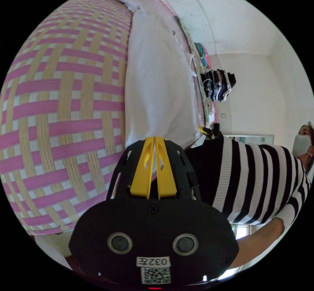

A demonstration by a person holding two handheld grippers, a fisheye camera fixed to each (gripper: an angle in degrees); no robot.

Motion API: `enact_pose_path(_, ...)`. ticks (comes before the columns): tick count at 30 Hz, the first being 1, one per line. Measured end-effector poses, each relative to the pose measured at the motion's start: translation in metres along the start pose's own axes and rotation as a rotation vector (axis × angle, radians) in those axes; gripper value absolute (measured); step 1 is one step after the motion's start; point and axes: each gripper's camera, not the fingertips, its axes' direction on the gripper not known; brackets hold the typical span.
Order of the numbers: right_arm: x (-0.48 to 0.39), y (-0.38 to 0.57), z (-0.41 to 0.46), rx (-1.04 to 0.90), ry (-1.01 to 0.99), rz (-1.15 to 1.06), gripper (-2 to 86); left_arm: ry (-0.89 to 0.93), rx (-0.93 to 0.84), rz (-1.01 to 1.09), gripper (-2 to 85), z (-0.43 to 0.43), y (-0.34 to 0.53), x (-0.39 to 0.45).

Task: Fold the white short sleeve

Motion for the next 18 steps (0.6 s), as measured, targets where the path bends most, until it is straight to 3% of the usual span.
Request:
enact_pose_path(10,-0.021,0.036,-0.025,-0.04,0.031,0.06,0.9,0.017,0.006,-0.088,-0.9,-0.018,0.001,0.037)
enact_pose_path(14,-0.047,0.001,-0.068,0.17,-0.109,0.023,5.5,0.101,0.167,-0.021,-0.9,-0.049,-0.024,0.078)
enact_pose_path(18,-0.05,-0.068,-0.091,0.34,-0.163,0.082,8.4,0.167,0.222,0.074,-0.9,-0.058,-0.084,0.122)
